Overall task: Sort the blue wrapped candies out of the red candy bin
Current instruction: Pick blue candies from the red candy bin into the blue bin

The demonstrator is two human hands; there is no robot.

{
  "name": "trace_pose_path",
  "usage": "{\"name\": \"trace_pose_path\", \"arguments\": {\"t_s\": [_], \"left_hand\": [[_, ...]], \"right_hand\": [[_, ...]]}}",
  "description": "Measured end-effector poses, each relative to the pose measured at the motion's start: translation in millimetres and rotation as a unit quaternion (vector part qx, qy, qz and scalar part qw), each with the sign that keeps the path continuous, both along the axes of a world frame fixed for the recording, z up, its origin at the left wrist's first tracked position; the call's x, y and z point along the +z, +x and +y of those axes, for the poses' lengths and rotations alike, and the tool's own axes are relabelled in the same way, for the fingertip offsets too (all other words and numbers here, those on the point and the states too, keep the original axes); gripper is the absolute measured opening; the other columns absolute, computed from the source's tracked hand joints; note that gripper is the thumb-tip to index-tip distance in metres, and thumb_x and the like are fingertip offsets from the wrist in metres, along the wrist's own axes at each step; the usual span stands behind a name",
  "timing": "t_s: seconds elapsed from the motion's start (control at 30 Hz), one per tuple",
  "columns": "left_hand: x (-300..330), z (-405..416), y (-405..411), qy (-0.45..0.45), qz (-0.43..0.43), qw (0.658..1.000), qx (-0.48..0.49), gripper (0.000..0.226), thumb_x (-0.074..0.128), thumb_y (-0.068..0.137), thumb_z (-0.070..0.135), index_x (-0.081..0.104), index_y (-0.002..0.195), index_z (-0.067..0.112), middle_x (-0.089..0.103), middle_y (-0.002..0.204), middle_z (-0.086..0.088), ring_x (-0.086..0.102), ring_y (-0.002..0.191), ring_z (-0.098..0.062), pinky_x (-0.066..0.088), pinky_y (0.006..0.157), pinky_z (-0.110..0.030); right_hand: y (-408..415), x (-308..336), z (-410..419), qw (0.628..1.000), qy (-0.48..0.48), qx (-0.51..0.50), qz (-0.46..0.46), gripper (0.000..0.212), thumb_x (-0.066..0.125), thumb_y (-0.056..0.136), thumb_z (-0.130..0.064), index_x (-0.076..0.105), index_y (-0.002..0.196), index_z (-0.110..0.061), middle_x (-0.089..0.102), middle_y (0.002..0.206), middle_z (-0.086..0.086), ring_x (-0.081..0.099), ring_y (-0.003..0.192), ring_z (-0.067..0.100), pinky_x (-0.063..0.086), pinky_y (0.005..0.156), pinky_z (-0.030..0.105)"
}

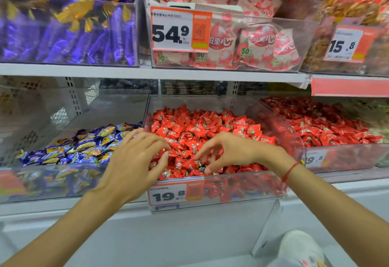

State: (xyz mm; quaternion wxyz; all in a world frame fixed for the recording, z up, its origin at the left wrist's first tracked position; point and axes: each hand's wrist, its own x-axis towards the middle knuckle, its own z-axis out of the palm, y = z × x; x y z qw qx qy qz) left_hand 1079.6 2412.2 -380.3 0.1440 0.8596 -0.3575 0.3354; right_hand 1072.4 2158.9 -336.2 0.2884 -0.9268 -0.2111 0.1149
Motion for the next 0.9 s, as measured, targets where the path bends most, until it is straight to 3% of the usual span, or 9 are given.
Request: {"name": "trace_pose_path", "arguments": {"t_s": [0.13,0.23,0.3,0.4,0.5,0.63,0.73,0.8,0.9], "left_hand": [[-4.2,-3.3,-2.7,-0.016,0.0,1.0,0.015,0.03,0.043,0.092,0.03,0.071,0.09,0.019,0.066,0.094,0.009,0.058,0.094,-0.015,0.028,0.108,-0.032],[-5.1,-4.3,-2.3,-0.022,0.002,1.0,0.013,0.031,0.042,0.092,0.03,0.072,0.088,0.019,0.065,0.091,0.01,0.057,0.091,-0.016,0.027,0.11,-0.033],[-4.3,-5.1,-2.1,-0.022,0.001,1.0,0.013,0.032,0.042,0.092,0.03,0.071,0.085,0.02,0.065,0.089,0.01,0.057,0.09,-0.016,0.027,0.109,-0.032],[-4.9,-4.0,-1.3,-0.019,-0.003,1.0,0.013,0.031,0.042,0.091,0.029,0.07,0.082,0.02,0.064,0.087,0.01,0.056,0.087,-0.015,0.029,0.108,-0.034],[-4.7,-3.8,-1.4,-0.012,-0.001,1.0,0.014,0.032,0.041,0.091,0.03,0.07,0.082,0.022,0.064,0.086,0.012,0.056,0.085,-0.014,0.029,0.106,-0.034],[-1.3,-5.5,-2.1,-0.011,0.011,1.0,0.019,0.03,0.042,0.089,0.033,0.071,0.088,0.025,0.065,0.088,0.014,0.057,0.087,-0.012,0.03,0.105,-0.033],[1.0,-7.6,-3.3,-0.023,0.036,0.999,0.024,0.029,0.042,0.087,0.036,0.07,0.091,0.028,0.065,0.092,0.018,0.058,0.091,-0.008,0.029,0.104,-0.032],[2.3,-8.8,-4.1,-0.025,0.053,0.998,0.025,0.028,0.043,0.085,0.038,0.069,0.092,0.031,0.065,0.093,0.02,0.056,0.093,-0.007,0.028,0.105,-0.032],[2.3,-9.4,-6.4,-0.014,0.055,0.998,0.033,0.022,0.05,0.084,0.038,0.07,0.091,0.032,0.065,0.093,0.021,0.053,0.094,-0.005,0.026,0.105,-0.032]], "right_hand": [[20.3,-19.2,23.8,0.965,-0.248,0.083,0.027,0.081,0.084,0.069,-0.035,0.043,0.139,-0.036,0.048,0.135,-0.005,0.051,0.113,0.013,0.045,0.092,0.029],[34.7,-36.5,36.6,0.936,-0.334,0.109,-0.035,0.07,0.075,0.08,-0.027,0.039,0.14,-0.03,0.045,0.125,0.006,0.052,0.105,0.029,0.042,0.077,0.033],[40.4,-34.3,35.9,0.947,-0.293,0.113,-0.062,0.056,0.071,0.082,-0.018,0.051,0.134,-0.024,0.055,0.124,0.007,0.055,0.107,0.027,0.042,0.078,0.031],[41.1,-24.2,23.2,0.983,-0.165,0.065,-0.043,0.036,0.079,0.077,-0.021,0.069,0.112,-0.016,0.07,0.106,0.002,0.063,0.098,0.019,0.049,0.088,0.034],[29.7,-17.8,9.0,1.0,0.002,-0.01,-0.01,0.025,0.08,0.076,-0.012,0.072,0.099,-0.008,0.073,0.098,0.007,0.067,0.09,0.016,0.051,0.092,0.038],[6.5,-8.2,1.5,0.961,0.248,-0.118,0.021,0.023,0.075,0.081,-0.01,0.071,0.104,-0.013,0.072,0.105,0.011,0.066,0.092,0.02,0.054,0.083,0.04],[-7.5,-0.6,0.1,0.914,0.376,-0.133,0.078,0.028,0.066,0.087,-0.006,0.068,0.109,-0.023,0.07,0.115,0.003,0.069,0.098,0.02,0.054,0.06,0.019],[-12.5,6.3,-1.9,0.907,0.39,-0.146,0.065,0.028,0.061,0.09,-0.002,0.069,0.107,-0.022,0.068,0.113,0.0,0.07,0.095,0.017,0.053,0.059,0.018],[-15.3,14.4,-7.5,0.941,0.279,-0.189,-0.013,0.028,0.057,0.093,-0.003,0.068,0.11,-0.022,0.063,0.106,-0.007,0.065,0.08,0.006,0.052,0.06,0.019]]}}
